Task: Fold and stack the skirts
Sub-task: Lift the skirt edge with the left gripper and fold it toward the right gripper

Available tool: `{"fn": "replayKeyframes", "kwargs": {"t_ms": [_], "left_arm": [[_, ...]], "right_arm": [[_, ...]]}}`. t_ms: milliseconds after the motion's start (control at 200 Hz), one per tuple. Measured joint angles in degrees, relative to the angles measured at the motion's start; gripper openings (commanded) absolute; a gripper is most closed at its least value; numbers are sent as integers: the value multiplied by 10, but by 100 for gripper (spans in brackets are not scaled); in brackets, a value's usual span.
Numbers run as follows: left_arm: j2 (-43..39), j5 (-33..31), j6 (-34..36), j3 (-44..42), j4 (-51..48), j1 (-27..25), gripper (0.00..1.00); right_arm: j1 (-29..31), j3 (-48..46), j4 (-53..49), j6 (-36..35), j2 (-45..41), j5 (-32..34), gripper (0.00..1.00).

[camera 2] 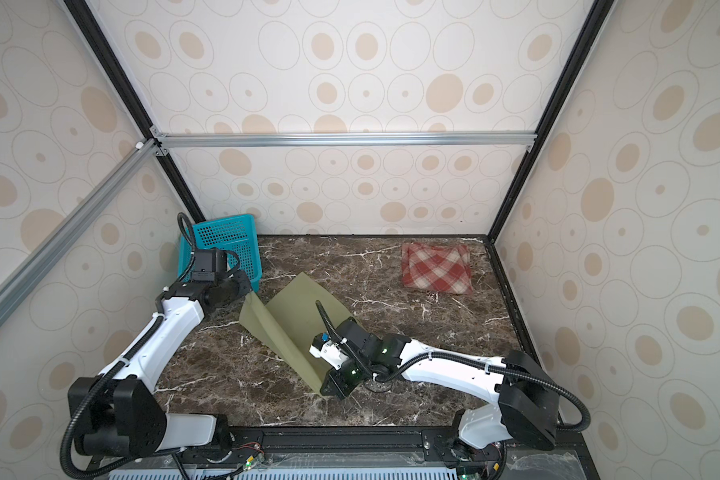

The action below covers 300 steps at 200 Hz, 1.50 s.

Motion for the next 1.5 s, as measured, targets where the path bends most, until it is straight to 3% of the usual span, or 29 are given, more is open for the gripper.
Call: {"fn": "replayKeyframes", "kwargs": {"t_ms": [295,615,1030,1500], "left_arm": [[93,14,-18,59,63,-24,0],[174,26,-30,115,105,-59,0],[265,29,-31,181,115,-101,0],[320,21,-34,205,121,-109,0]], "right_arm": [[-101,-16,-4,35,-14,-7,0],[-161,-24,-26,45,-14,-20,0],[-177,-26,-52,52,-1,-13,0],[-206,-24,-71,54,27,25,0]]}}
